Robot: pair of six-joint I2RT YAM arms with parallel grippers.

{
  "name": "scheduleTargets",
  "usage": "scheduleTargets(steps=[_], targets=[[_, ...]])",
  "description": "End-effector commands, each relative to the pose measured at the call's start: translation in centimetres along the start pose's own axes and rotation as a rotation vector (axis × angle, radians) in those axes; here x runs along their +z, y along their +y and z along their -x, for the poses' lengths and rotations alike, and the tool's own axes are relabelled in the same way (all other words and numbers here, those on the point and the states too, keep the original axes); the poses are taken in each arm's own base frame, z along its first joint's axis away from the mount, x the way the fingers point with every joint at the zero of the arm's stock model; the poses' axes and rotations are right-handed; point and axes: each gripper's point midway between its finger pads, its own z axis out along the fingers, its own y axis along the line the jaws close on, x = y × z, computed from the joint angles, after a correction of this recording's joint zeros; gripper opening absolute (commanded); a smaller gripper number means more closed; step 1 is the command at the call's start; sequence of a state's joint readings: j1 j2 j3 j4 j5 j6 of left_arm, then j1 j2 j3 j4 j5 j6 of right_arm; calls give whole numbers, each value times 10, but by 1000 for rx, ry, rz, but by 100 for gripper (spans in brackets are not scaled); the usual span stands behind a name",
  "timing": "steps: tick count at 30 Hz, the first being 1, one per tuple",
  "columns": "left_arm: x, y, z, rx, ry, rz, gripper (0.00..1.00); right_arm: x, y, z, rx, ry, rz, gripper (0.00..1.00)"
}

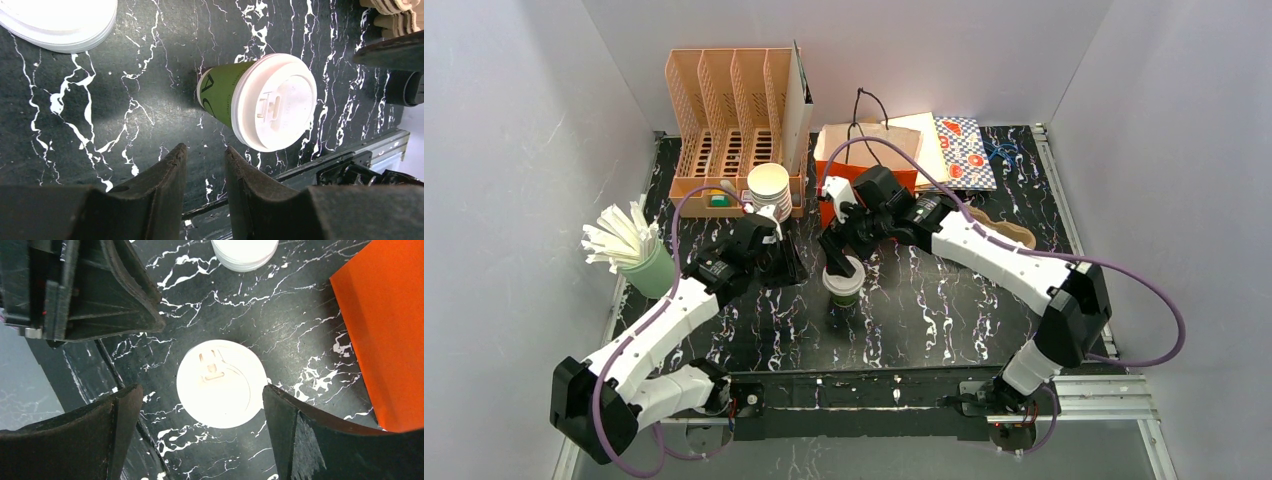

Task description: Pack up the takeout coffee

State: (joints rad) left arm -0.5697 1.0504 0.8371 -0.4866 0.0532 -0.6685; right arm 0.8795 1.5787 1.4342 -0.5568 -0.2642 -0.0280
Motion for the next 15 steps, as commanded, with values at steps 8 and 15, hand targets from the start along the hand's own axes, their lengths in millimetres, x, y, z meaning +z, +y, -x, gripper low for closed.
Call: scheduleTargets(steps=[8,15], targets=[[7,-8,-2,-53,2,-84,33,19,-3,-11,-14,63,29,98],[18,-10,-8,-95,18,-113,33,28,-7,-23,9,122,23,98]])
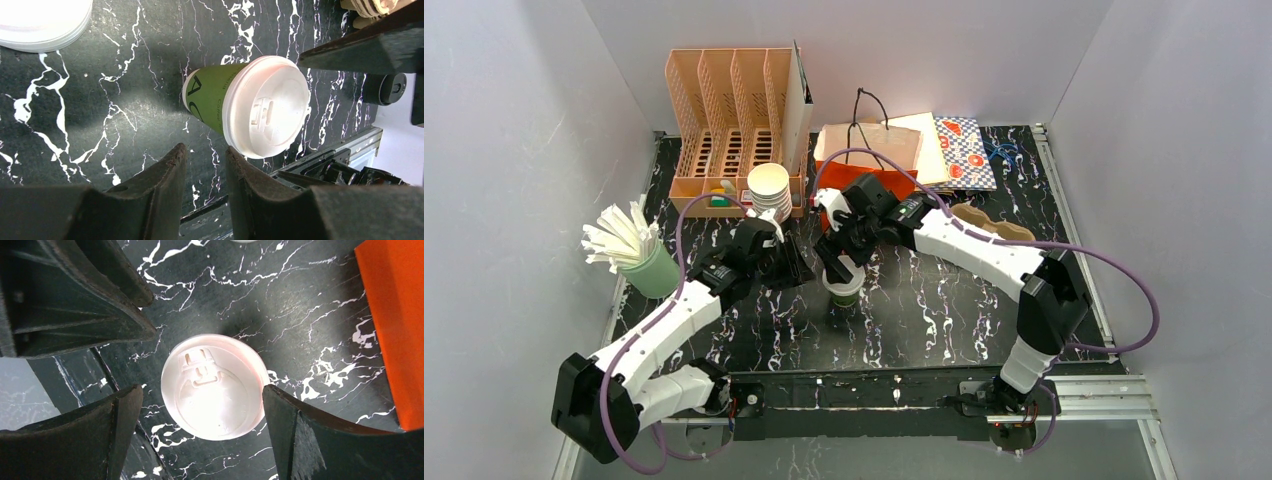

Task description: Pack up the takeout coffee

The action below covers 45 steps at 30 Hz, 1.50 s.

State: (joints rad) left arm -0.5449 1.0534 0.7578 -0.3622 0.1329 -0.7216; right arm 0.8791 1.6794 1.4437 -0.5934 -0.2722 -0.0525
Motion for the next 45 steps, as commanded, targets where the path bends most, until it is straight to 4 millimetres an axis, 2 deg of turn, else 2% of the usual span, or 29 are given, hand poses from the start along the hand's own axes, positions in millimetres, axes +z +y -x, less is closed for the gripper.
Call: scheduleTargets(steps=[1,10,18,29,37,43,45], targets=[[6,-4,-3,-29,14,-38,33,0,1,5,-7,7,8,98],[13,-4,-3,-32,22,-41,33,4,-1,-3,10,40,3,98],[21,-9,-2,-40,31,-68,33,2,-8,-6,-9,60,-91,98],[28,-9,-3,-40,46,-69,33,4,-8,3,-55,48,-180,98],[29,-6,-5,-32,50,-56,33,9,-8,3,-55,59,-203,89],[29,-5,-5,-32,51,-54,33,12,-5,-1,-60,75,-200,92],[29,-5,-5,-31,50,-54,33,11,-9,-1,-62,77,-230,94]])
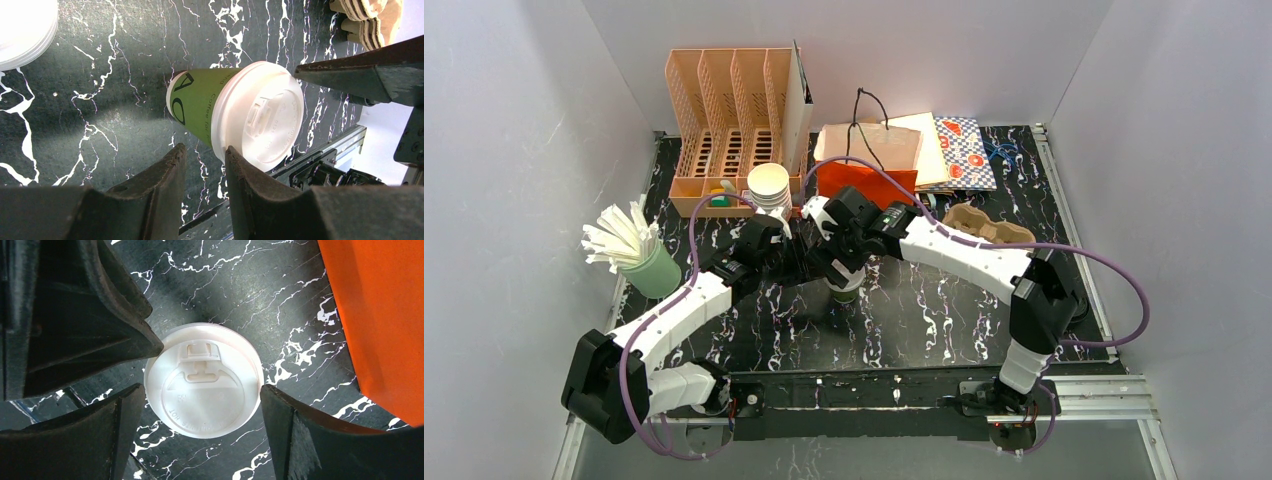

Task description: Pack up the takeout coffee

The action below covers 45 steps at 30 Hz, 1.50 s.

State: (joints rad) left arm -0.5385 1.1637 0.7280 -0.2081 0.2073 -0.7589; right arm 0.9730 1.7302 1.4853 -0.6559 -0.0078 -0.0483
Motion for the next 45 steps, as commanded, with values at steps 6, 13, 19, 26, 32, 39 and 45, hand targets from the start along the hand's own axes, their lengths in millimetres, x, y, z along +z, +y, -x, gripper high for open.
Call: scheduleTargets(steps=[6,13,19,26,32,39,45], targets=[[1,5,-3,12,17,11,33,0,1,10,-12,-9,-40,96],[2,4,-3,13,19,10,33,0,2,10,-14,-8,-38,84],[2,5,-3,16,21,11,33,3,1,4,-11,11,-43,81],[4,6,-5,18,28,14,33,6,3,-3,-3,28,-32,79],[5,8,-7,18,34,17,33,12,6,-18,22,69,-18,78],[6,11,-10,19,41,22,33,19,8,-33,28,100,-2,77],[7,13,-12,18,45,25,33,25,13,-46,68,124,28,77]])
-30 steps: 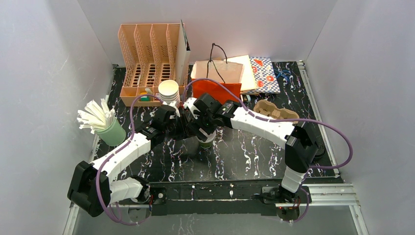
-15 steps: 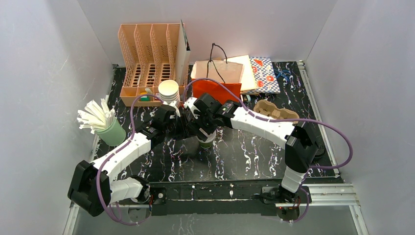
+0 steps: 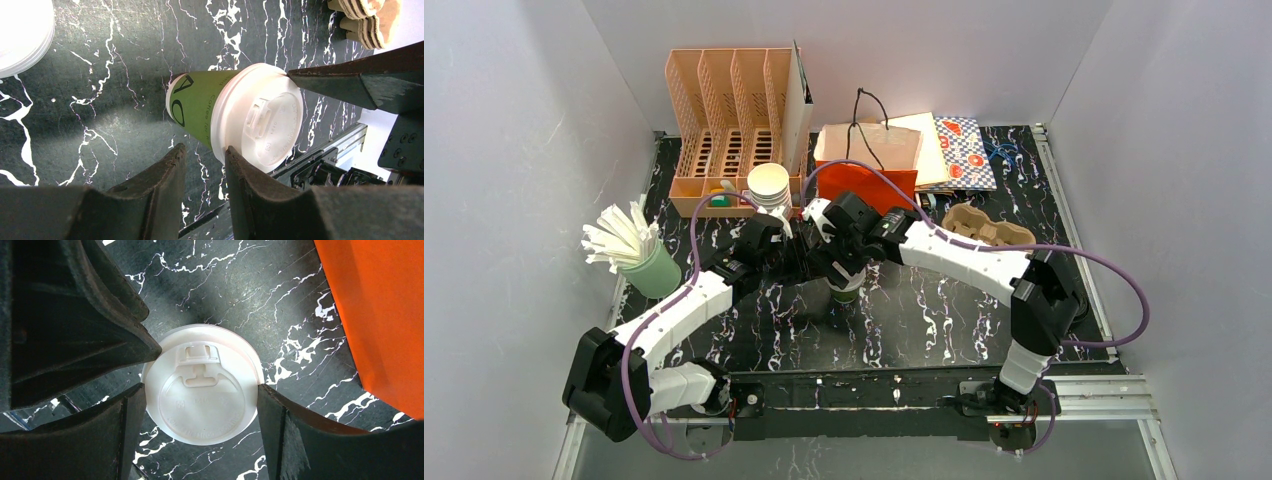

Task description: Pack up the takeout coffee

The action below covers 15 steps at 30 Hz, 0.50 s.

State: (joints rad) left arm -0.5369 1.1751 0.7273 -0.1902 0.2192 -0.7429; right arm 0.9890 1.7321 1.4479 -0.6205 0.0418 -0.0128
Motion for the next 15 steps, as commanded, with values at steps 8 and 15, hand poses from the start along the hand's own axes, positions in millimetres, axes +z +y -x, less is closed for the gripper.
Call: scheduleTargets(steps=[8,15], targets=[[8,17,-16,-1,55,40,33,24,17,-57,58,171,79,76],[12,22,-21,-7,67,50,33,19,17,-58,57,193,78,76]])
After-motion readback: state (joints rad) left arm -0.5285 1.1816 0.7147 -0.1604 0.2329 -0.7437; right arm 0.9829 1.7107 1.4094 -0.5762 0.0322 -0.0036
